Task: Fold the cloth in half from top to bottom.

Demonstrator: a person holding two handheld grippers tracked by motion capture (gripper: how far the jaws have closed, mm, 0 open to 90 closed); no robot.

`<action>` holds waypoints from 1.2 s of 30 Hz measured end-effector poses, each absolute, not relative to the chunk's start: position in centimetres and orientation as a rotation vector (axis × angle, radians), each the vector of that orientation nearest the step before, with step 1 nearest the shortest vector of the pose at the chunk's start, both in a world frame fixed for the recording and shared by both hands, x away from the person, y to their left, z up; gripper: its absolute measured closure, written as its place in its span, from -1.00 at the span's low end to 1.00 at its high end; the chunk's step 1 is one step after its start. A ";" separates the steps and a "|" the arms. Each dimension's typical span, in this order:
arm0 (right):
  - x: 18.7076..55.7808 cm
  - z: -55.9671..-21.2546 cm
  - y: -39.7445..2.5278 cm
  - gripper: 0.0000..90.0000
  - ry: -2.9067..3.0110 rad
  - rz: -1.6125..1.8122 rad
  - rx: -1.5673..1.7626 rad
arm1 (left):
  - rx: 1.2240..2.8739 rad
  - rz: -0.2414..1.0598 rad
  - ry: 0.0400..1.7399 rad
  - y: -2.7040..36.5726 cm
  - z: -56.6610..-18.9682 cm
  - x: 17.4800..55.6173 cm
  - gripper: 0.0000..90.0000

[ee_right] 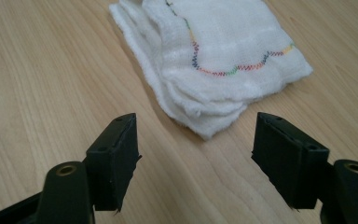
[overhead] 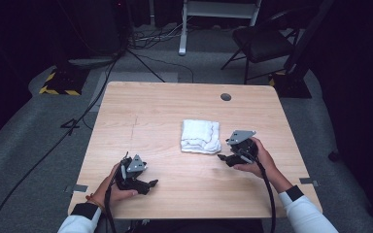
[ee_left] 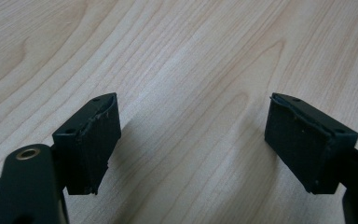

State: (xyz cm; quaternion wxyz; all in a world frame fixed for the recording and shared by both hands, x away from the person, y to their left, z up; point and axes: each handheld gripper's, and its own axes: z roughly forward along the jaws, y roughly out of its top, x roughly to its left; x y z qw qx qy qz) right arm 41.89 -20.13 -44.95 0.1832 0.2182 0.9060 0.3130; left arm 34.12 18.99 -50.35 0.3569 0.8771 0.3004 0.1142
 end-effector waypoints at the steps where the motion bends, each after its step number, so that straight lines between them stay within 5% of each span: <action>1: 41.7 -45.0 -20.3 -0.30 2.560 0.878 0.609 | 2.265 0.295 0.776 19.0 -50.3 34.1 -0.58; 36: 36.5 -47.1 -28.2 -0.34 2.522 0.794 0.682 | 2.264 0.295 0.779 19.0 -50.3 34.1 -0.58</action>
